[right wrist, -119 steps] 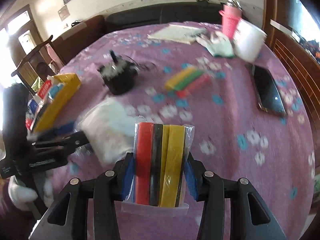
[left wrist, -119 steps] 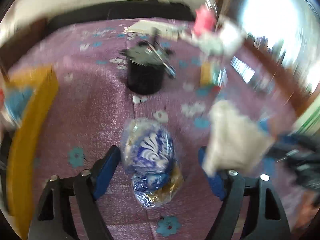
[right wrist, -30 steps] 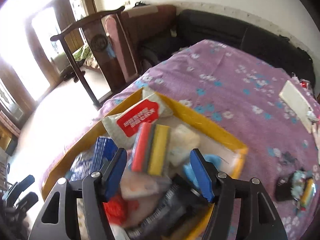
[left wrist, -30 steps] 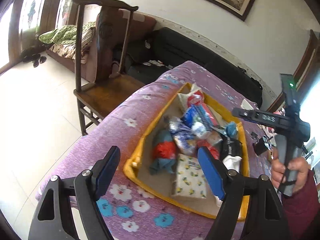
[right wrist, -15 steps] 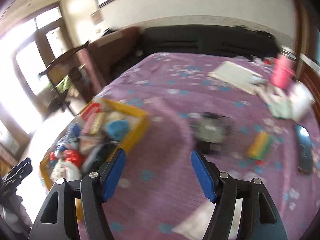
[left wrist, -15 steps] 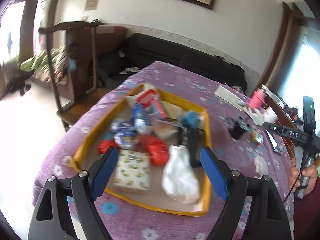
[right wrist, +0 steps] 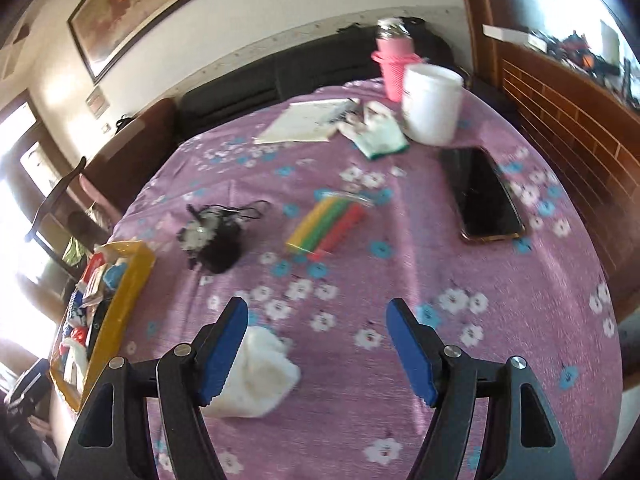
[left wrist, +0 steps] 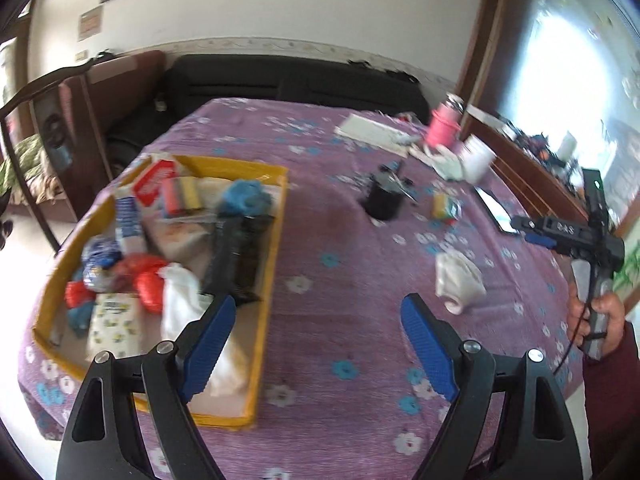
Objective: Organize soft objects
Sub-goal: 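Grasp the white towel with the left gripper while the right grasps the yellow-green sponge pack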
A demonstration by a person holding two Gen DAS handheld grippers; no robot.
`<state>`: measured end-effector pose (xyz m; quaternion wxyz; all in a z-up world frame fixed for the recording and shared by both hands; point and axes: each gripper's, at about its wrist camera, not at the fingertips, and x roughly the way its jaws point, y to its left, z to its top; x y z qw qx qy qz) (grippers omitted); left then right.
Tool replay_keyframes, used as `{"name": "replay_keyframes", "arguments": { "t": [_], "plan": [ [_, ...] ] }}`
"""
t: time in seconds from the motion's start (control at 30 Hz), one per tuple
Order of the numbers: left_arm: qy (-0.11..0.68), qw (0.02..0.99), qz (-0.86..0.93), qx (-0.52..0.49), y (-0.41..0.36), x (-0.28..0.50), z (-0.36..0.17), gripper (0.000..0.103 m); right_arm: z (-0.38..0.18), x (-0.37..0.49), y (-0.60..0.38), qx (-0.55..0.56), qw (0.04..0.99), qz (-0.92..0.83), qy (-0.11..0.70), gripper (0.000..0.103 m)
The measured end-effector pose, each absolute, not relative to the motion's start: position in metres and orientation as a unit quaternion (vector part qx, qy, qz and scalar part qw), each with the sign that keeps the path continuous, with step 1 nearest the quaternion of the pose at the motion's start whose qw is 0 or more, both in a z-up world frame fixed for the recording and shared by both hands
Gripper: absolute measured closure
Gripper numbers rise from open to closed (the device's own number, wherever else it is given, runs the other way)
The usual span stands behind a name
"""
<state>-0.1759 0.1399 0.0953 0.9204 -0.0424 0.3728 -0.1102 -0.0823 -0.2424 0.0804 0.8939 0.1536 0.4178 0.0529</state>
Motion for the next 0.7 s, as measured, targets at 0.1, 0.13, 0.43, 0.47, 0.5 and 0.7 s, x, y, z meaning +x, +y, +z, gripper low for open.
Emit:
{"name": "replay_keyframes", "arguments": {
  "t": [0.1, 0.13, 0.43, 0.47, 0.5, 0.7],
  "plan": [
    [0.378, 0.917, -0.123, -0.031, 0.127, -0.176, 0.093, 0.019, 0.072, -0.079, -0.246, 0.164, 0.890, 0.052, 0.423, 0.027],
    [0.379, 0.916, -0.126, -0.027, 0.124, -0.176, 0.092, 0.019, 0.068, -0.076, -0.247, 0.169, 0.887, 0.054, 0.427, 0.027],
    [0.393, 0.909, -0.134, -0.036, 0.119, -0.170, 0.083, 0.019, 0.048, 0.001, -0.236, 0.194, 0.860, 0.047, 0.470, 0.027],
    [0.393, 0.909, -0.134, -0.035, 0.119, -0.170, 0.083, 0.019, 0.045, 0.014, -0.233, 0.190, 0.857, 0.041, 0.477, 0.027],
    [0.393, 0.909, -0.135, -0.035, 0.120, -0.171, 0.083, 0.019, 0.042, 0.025, -0.229, 0.186, 0.855, 0.035, 0.484, 0.027],
    [0.388, 0.911, -0.135, -0.034, 0.125, -0.170, 0.083, 0.019, 0.019, 0.078, -0.212, 0.193, 0.834, 0.003, 0.517, 0.027]
  ]
}}
